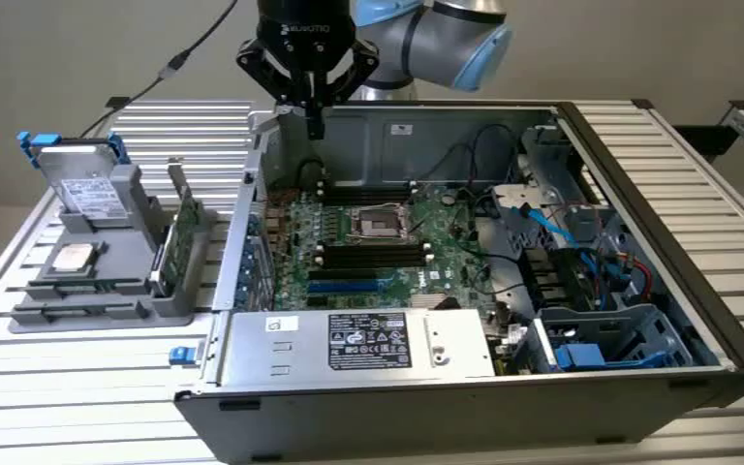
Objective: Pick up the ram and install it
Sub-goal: 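Reach for the ram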
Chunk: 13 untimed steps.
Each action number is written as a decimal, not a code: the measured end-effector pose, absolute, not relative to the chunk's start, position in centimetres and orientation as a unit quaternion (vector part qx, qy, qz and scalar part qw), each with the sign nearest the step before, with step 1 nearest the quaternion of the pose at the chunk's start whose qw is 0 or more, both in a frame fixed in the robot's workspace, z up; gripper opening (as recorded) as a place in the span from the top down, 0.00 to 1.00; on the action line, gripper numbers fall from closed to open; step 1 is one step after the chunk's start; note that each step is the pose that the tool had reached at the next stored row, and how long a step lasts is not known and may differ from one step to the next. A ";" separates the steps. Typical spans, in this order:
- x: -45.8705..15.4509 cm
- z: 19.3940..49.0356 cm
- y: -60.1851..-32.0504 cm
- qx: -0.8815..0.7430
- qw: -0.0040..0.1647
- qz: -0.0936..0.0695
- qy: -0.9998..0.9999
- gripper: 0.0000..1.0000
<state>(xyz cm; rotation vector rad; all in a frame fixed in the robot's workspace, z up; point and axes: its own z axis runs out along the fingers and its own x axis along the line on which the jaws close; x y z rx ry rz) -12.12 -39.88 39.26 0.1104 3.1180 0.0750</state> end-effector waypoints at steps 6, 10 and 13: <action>-12.1 39.3 -39.9 0.035 0.010 0.024 0.999 0.90; -12.2 39.3 -39.9 0.035 0.010 0.024 0.999 0.90; -13.5 39.2 -39.9 0.036 0.004 0.024 0.999 0.90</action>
